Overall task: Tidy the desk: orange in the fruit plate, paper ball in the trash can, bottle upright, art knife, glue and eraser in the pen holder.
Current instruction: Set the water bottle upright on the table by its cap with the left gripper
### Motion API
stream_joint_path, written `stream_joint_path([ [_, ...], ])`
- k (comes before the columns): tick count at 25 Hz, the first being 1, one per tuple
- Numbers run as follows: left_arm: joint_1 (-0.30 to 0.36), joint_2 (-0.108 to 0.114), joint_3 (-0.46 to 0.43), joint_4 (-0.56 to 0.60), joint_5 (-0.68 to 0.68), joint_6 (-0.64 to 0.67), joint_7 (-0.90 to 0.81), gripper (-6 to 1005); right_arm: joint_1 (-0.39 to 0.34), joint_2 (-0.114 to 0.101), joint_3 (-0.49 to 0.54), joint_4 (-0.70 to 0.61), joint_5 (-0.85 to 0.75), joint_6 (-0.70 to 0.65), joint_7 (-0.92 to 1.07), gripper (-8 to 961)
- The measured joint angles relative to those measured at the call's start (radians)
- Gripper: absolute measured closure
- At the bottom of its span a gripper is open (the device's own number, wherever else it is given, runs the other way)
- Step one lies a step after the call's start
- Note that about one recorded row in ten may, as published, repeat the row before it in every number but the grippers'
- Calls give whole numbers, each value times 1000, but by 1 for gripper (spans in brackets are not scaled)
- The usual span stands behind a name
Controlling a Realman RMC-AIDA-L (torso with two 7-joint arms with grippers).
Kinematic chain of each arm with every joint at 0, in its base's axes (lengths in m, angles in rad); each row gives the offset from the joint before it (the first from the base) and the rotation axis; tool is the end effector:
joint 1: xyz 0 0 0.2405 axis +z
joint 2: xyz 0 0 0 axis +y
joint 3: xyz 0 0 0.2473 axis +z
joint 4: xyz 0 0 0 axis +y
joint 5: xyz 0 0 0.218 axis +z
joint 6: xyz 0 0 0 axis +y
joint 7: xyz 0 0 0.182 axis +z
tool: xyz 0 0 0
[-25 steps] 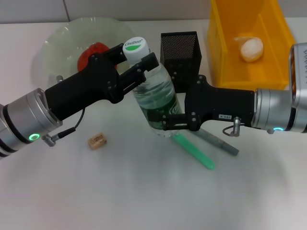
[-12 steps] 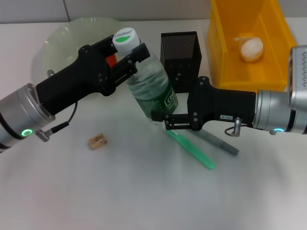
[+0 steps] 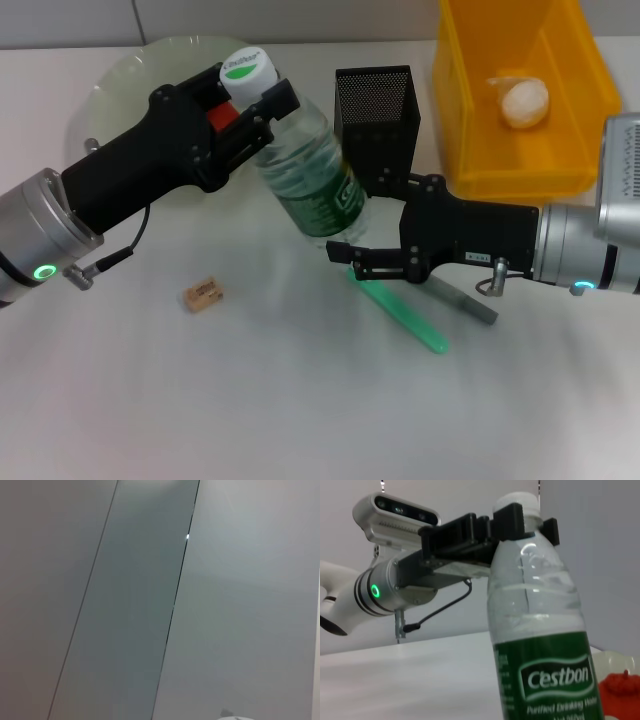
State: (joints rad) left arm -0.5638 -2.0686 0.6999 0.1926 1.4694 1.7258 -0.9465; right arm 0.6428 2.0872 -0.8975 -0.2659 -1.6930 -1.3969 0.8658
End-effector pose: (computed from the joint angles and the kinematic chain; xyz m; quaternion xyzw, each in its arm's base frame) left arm -0.1979 0.3284 -0.0297 -0.8313 -0.1524 -0.5051 0.1748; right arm 0.2123 0.3411 -0.1001 -0.9453 0.0819 0.2837 0.1384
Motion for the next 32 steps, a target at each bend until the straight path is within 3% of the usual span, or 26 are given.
stream_joint_path([
  [10,29,1,-17,26,0,0,6,514,-23,-1,-80,3,-3,43,-6,120],
  [22,146,5,-49,162,0,-11,20,503,-57,-1,-78,5,3,55,-24,121],
  [32,186,10,-96,176,0,-144,67,494,-62,0,-67,7,5,64,-39,121],
])
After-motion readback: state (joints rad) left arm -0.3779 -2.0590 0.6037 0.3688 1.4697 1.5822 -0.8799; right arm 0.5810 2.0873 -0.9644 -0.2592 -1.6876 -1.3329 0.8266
